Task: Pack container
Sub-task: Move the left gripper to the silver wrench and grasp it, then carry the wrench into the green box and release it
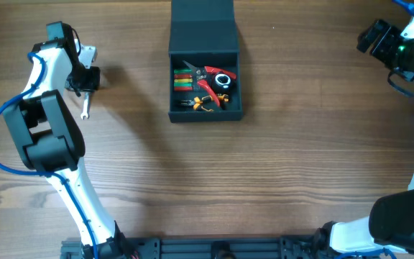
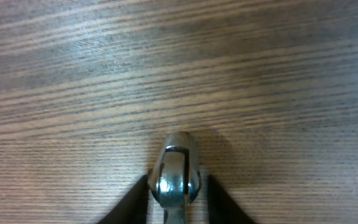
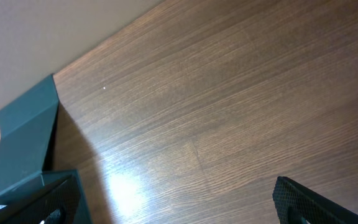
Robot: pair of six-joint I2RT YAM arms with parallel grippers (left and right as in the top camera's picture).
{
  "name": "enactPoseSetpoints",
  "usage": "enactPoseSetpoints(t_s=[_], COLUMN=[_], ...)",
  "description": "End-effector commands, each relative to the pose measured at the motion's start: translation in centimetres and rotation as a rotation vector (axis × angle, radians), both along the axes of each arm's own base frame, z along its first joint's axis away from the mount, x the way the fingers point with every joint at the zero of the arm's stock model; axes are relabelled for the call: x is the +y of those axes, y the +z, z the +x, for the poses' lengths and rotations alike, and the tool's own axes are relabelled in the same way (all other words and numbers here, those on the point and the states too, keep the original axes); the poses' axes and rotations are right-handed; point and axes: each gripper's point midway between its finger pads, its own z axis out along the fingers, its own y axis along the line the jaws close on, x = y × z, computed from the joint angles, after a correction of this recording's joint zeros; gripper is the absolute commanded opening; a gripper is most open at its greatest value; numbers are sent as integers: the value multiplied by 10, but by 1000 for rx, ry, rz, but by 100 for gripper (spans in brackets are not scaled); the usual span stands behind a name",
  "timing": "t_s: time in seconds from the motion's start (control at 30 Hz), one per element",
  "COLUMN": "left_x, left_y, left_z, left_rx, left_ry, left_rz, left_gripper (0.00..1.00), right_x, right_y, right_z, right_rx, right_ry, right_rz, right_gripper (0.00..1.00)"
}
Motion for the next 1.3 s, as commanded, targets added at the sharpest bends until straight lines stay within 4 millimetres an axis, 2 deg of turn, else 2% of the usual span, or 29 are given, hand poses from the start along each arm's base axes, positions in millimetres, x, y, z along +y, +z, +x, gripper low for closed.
enactPoseSetpoints(t_s=[0.0,0.17,0.27,0.47,0.63,0.7,0.8,0.87,0.9,1.03,1.07,1.1,1.2,1.23,1.27], left_x=[0,-3,-6,-29,-74,-97,-145,-184,-213,-297,-338,-352,-376,-382,-383], left_y=[-32,-23,-1,74,137,157,183,193,194,191,188,185,168,148,138], left_z=[-20,-33,-31,-15,-8,-8,-12,-18,-23,-45,-57,-61,-67,-69,-68], left_rx=[102,145,114,-38,-176,-219,-276,-299,-304,-320,-346,-350,-331,-286,-263], left_ry=[56,55,48,-28,-171,-248,-439,-596,-712,-1061,-1223,-1279,-1363,-1392,-1398], left_rz=[-13,-22,-16,20,49,58,80,95,103,133,146,152,153,151,151], left_gripper=[4,4,4,4,4,4,4,4,4,4,4,4,4,4,4], right_x=[2,2,2,2,2,2,2,2,2,2,2,2,2,2,2], right_y=[-5,-5,-5,-5,-5,-5,-5,-5,-5,-5,-5,-5,-5,-5,-5], right_z=[2,2,2,2,2,2,2,2,2,2,2,2,2,2,2], right_rx=[8,8,8,8,8,8,8,8,8,8,8,8,8,8,8], right_ry=[0,0,0,0,0,0,0,0,0,0,0,0,0,0,0], right_rz=[16,16,16,16,16,16,16,16,16,16,16,16,16,17,16], right_gripper=[100,100,100,100,100,100,100,100,100,100,100,100,100,100,100])
